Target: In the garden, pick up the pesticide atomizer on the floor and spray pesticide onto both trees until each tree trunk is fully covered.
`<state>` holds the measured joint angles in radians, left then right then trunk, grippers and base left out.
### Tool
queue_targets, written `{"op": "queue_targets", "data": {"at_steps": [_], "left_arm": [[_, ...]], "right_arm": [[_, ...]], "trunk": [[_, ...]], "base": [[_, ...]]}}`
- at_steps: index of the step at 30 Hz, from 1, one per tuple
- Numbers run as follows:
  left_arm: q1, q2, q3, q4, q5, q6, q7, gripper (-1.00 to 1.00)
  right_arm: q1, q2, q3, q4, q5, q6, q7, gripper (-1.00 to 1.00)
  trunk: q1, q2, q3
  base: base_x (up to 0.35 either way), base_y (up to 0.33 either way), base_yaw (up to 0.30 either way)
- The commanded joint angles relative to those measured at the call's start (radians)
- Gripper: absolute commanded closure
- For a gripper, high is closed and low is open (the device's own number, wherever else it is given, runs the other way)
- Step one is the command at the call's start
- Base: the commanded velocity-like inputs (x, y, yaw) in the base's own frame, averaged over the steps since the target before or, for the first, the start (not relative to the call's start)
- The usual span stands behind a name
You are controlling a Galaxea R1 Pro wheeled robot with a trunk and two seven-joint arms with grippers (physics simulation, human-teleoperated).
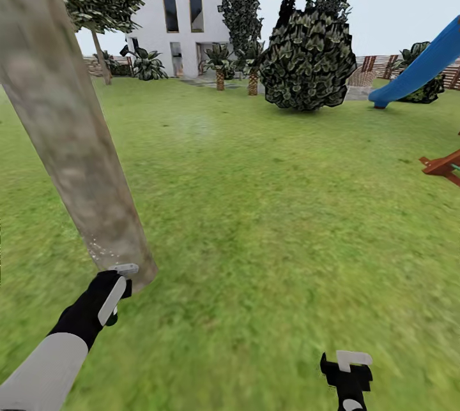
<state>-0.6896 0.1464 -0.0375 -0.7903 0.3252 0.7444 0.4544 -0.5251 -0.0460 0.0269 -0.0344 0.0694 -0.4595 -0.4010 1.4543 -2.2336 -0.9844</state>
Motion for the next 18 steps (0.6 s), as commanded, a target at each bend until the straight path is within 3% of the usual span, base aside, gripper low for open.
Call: {"op": "queue_targets", "data": {"at_steps": [1, 18], "left_arm": [[-0.001, 0.001, -0.004, -0.001, 0.009, 0.003, 0.009, 1.0], [-0.001, 0.0, -0.005, -0.001, 0.008, 0.003, 0.009, 1.0]], "right_arm": [[0.0, 0.0, 0.002, 0.001, 0.007, 0.001, -0.008, -1.0], [0.0, 0.0, 0.002, 0.001, 0.007, 0.001, -0.007, -1.0]], "trunk": [[0.0, 0.0, -0.001], [0.0, 0.0, -0.001]], "base": [[0.138, -0.267, 0.212], [0.193, -0.226, 0.257]]}}
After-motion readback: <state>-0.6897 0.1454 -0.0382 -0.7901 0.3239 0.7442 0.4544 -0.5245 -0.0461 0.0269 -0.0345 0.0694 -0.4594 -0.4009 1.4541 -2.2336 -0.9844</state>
